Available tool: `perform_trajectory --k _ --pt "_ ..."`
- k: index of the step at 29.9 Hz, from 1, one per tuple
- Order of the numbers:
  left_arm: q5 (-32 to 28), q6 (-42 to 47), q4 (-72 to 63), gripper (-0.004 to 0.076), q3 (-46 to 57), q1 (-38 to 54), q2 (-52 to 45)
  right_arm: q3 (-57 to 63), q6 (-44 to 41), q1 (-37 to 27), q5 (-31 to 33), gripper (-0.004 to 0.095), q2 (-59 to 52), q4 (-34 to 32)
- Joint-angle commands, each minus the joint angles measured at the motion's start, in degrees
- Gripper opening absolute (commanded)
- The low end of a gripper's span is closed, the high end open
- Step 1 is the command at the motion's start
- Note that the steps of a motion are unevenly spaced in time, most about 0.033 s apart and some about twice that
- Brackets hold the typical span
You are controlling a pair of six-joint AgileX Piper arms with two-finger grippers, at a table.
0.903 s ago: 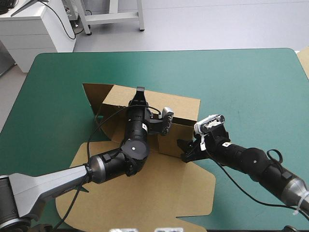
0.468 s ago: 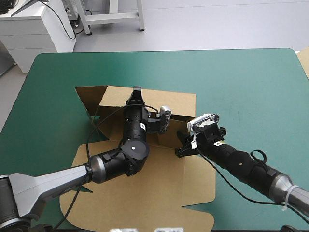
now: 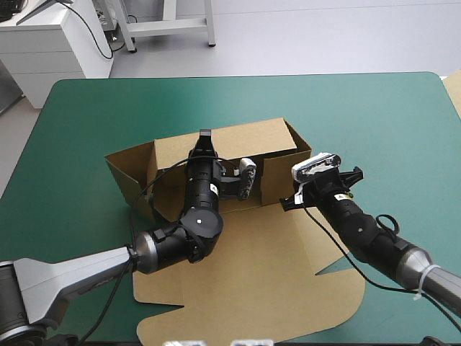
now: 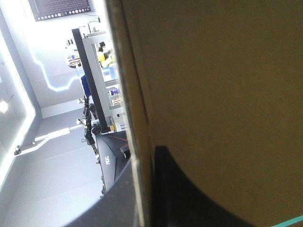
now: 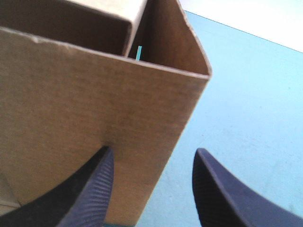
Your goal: Fold the box
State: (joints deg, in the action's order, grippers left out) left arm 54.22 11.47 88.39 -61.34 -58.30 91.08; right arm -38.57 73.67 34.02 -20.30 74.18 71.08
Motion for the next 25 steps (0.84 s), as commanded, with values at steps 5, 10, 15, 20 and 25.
perform_trajectory --k 5,10,15,20,25 --pt "0.0 -0.3 2.9 -0.0008 -1.3 -0.5 -1.9 -3.1 -3.6 -0.4 2.1 0.0472 0.6 -0.6" --pt "-0.2 -0.2 2.8 -0.0008 -1.3 -0.5 -1.9 -3.1 -4.8 -0.4 7.2 0.0472 0.8 -0.6" --pt "-0.1 -0.2 2.8 -0.0008 -1.3 -0.5 -1.9 -3.1 -3.9 -0.4 9.5 0.0516 0.2 -0.4" --pt "0.1 -0.2 2.7 -0.0008 -1.3 -0.5 -1.9 -3.0 -3.9 -0.4 9.8 0.0712 -0.4 2.3" --pt "0.1 -0.3 2.7 -0.0008 -1.3 -0.5 -1.9 -3.0 -3.9 -0.4 8.0 0.0768 -0.4 2.2"
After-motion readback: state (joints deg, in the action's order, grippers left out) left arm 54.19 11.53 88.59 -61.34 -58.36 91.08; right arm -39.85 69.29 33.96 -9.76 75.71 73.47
